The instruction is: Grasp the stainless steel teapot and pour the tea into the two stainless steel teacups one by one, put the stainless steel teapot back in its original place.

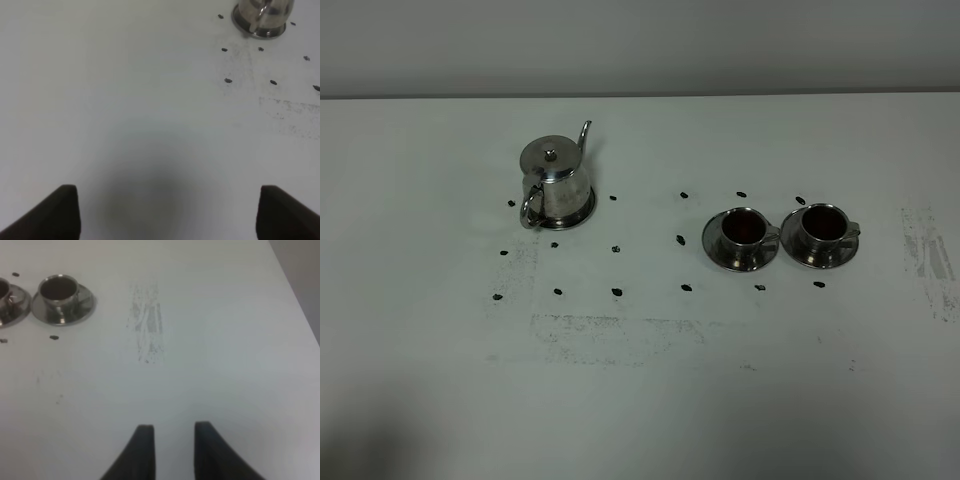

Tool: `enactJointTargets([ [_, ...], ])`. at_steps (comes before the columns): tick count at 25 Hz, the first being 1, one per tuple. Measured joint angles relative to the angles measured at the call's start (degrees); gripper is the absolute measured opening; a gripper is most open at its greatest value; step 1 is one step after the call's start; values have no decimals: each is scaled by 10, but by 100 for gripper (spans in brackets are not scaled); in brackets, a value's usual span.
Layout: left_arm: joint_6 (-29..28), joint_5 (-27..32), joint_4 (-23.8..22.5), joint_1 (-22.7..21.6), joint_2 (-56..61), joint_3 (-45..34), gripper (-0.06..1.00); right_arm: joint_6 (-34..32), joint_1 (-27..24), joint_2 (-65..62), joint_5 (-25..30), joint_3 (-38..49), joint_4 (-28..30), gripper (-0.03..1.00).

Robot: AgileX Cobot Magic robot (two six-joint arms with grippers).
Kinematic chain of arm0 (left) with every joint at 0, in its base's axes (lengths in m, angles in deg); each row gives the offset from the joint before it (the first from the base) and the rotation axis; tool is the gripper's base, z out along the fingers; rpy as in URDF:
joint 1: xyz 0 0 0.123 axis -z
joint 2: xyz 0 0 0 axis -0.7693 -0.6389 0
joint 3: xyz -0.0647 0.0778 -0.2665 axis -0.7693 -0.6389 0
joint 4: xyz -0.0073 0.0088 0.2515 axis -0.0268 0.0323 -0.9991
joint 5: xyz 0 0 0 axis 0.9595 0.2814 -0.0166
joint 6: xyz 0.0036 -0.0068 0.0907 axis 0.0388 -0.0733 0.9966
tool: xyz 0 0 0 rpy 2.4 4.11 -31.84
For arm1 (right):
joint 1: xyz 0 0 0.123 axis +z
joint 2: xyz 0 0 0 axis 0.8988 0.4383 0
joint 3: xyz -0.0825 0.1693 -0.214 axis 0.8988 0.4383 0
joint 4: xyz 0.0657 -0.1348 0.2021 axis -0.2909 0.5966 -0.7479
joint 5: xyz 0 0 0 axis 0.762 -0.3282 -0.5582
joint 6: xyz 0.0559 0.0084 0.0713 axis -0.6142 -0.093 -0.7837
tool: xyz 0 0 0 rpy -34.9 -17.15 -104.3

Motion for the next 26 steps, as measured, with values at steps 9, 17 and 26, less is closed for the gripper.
enactJointTargets([
  [9, 1, 0, 0, 0, 0, 0, 69, 0, 0, 0, 0, 0, 0, 19],
  [17, 1, 0, 0, 0, 0, 0, 69, 0, 0, 0, 0, 0, 0, 19],
  [26, 3, 0, 1, 0, 0, 0, 69, 0, 0, 0, 0, 0, 0, 19],
])
